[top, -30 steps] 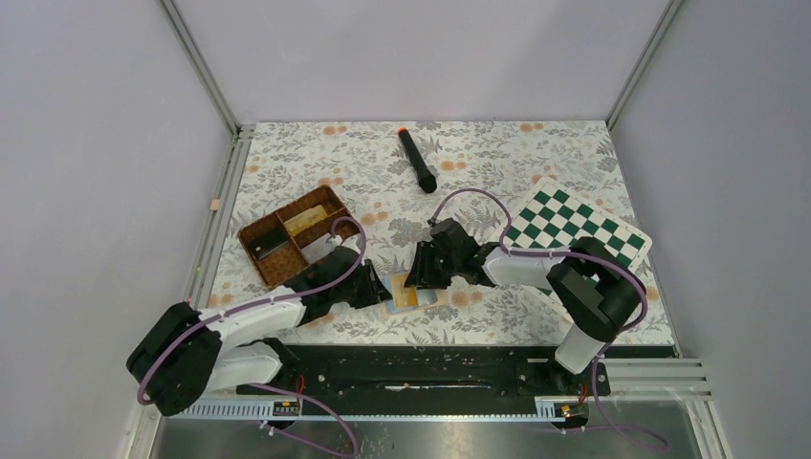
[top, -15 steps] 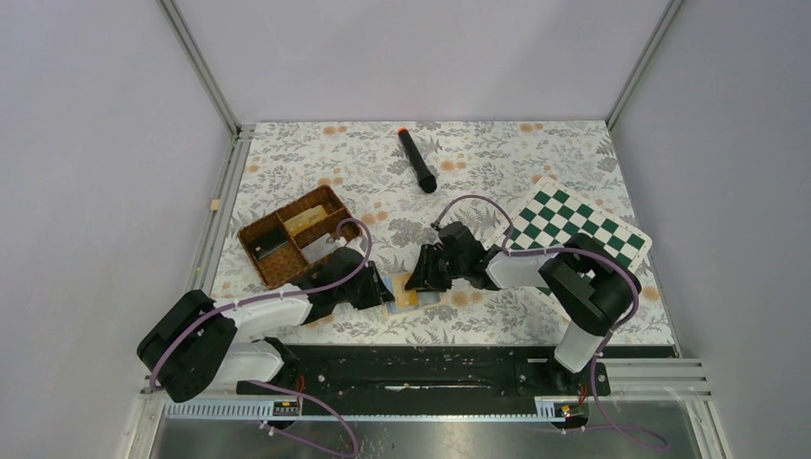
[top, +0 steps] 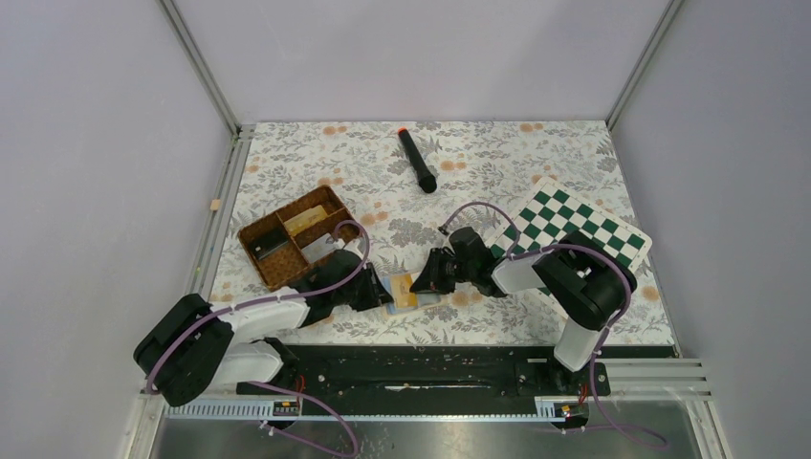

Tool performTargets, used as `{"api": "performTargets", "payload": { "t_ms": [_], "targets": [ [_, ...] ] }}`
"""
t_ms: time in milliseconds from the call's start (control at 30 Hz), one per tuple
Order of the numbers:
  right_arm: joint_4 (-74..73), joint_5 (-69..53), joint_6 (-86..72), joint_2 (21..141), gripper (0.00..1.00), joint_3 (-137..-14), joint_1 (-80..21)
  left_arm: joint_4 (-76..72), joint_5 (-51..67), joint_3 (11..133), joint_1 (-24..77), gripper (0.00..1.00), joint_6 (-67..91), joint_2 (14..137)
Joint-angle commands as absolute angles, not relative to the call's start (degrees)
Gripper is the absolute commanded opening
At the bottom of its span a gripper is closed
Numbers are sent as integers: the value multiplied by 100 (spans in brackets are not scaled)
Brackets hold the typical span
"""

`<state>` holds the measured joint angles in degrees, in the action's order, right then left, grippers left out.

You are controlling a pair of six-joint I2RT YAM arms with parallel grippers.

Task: Take the credit cards out of the card holder
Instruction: Remove the credit card from the card holder.

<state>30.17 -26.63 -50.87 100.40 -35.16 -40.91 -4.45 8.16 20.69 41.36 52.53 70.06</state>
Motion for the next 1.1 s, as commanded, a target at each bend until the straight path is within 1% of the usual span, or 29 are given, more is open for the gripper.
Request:
{"api": "performTargets", "payload": {
  "t_ms": [0,33,67,400,767,900,1067],
  "targets": [
    [3465,-2857,-5197,10141,9,-3369,-4042,-309,766,1904,4158,22,5183,6848],
    [3536,-2899,-5220,10141,3,-3338,-4011,-281,757,1895,4159,22,5184,6813],
    [3627,-2934,-5226,10127,0,-3285,-3965,-255,743,1886,4163,22,5181,6773],
    [3351,-3047,-5046,9416,0,-2927,-3584,-112,682,1842,4165,24,5203,6574],
    [2655,-2762,-5009,8448,0,-2720,-3437,440,657,2148,4163,27,5146,6026],
    [2435,-2717,-4972,8370,0,-2776,-3418,487,637,2180,4165,27,5149,6024],
    [2543,-2794,-4944,8664,0,-2793,-3417,222,785,2175,4160,28,5183,6189]
  ]
}}
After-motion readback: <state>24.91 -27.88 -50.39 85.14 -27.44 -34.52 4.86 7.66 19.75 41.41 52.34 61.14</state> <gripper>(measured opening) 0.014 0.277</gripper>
